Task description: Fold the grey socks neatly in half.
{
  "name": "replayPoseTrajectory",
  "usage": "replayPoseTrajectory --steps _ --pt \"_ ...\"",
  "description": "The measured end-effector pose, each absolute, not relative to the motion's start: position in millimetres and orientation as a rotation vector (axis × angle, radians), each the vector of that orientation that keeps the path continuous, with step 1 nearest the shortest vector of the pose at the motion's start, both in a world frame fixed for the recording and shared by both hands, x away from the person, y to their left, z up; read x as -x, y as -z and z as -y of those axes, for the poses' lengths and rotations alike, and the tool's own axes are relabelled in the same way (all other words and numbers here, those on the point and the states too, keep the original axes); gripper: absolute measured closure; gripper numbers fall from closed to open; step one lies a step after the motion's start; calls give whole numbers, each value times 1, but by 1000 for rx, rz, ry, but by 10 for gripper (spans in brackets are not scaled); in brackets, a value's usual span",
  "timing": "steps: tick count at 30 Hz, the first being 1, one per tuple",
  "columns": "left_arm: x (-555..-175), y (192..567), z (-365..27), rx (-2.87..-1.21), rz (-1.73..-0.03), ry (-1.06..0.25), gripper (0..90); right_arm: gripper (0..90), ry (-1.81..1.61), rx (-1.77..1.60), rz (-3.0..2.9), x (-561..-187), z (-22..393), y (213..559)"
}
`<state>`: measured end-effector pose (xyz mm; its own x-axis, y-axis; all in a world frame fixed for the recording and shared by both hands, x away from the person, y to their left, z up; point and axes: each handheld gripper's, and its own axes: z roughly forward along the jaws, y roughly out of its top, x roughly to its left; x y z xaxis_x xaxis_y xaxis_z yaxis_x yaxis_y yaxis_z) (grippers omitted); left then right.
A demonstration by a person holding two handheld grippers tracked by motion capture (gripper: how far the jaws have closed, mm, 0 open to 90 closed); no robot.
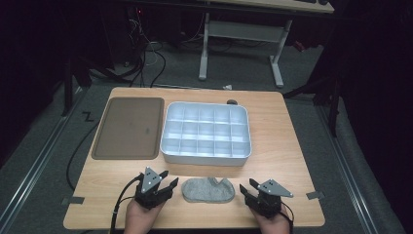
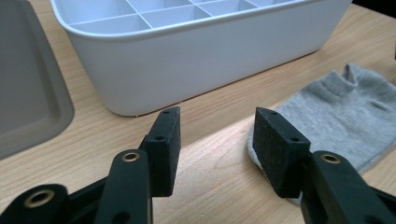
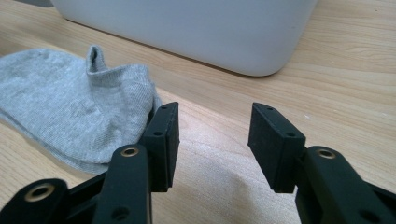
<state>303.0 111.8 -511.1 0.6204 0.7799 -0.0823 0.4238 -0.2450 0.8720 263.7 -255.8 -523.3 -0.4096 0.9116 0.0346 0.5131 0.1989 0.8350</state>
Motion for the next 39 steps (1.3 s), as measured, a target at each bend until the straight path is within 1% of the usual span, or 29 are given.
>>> replayPoseTrajectory --steps 5,7,11,14,22,30,33,39 --pt "-303 511 -116 -1864 -968 -451 523 501 -1129 -1307 -1998 -262 257 522" --pt "-303 512 -116 -1874 -967 -457 540 479 -1134 -1307 -2005 -261 256 521" --pt "-300 514 -111 -1894 -950 -427 574 473 -1149 -1298 -2006 -259 255 520" --pt "-299 514 -109 -1900 -940 -423 555 474 -1159 -1291 -2006 -258 254 519" --pt "-298 516 -107 -1907 -941 -421 554 473 -1158 -1303 -1999 -261 256 521" --pt "-297 520 -100 -1941 -925 -389 546 473 -1166 -1307 -2019 -259 252 521" --pt "-294 523 -93 -1983 -882 -351 610 463 -1167 -1301 -2031 -259 249 522" --pt "-293 528 -79 -2055 -847 -313 653 459 -1163 -1317 -2068 -259 240 525"
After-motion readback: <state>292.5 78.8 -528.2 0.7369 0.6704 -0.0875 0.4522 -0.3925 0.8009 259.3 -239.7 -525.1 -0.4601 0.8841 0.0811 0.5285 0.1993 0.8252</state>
